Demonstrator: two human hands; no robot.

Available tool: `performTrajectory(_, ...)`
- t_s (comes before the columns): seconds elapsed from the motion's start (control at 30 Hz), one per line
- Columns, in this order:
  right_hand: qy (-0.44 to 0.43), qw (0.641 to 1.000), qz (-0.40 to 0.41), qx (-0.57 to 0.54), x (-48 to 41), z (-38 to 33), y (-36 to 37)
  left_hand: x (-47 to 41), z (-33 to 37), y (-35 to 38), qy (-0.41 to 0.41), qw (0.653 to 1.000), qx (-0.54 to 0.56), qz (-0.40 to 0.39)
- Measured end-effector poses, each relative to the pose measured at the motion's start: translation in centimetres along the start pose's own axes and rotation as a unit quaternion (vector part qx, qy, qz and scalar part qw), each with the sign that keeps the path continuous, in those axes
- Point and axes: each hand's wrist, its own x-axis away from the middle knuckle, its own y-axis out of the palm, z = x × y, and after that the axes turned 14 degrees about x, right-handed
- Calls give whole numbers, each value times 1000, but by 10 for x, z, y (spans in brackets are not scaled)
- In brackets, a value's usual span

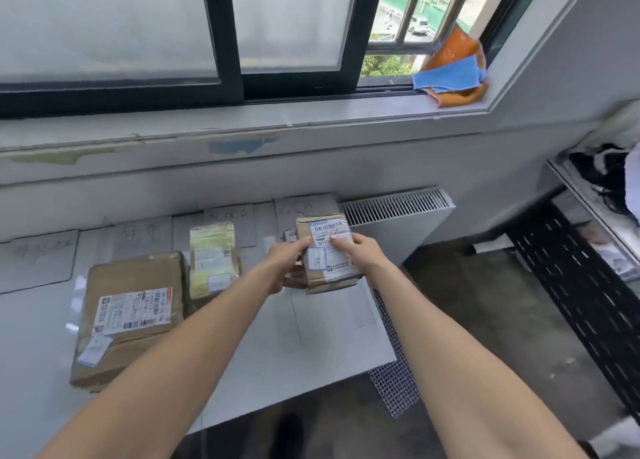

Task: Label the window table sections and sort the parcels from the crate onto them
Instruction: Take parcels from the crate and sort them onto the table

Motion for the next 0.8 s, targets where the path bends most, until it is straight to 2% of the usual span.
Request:
performTrajectory(0.27,17,1000,21,-3,3,46,-7,-21,-36,19,-26,999,-46,13)
performTrajectory(0.43,46,999,10,-2,9,63,-8,-23,-51,18,-42,995,-88,-5)
performTrajectory(0.57,55,998,-14,35,15,67,-17,-21,-56,13,-42,991,-130,-11)
performTrajectory(0.8,68,992,-19,105,9,67,4,-26,-59,3,-79,981,-175,29)
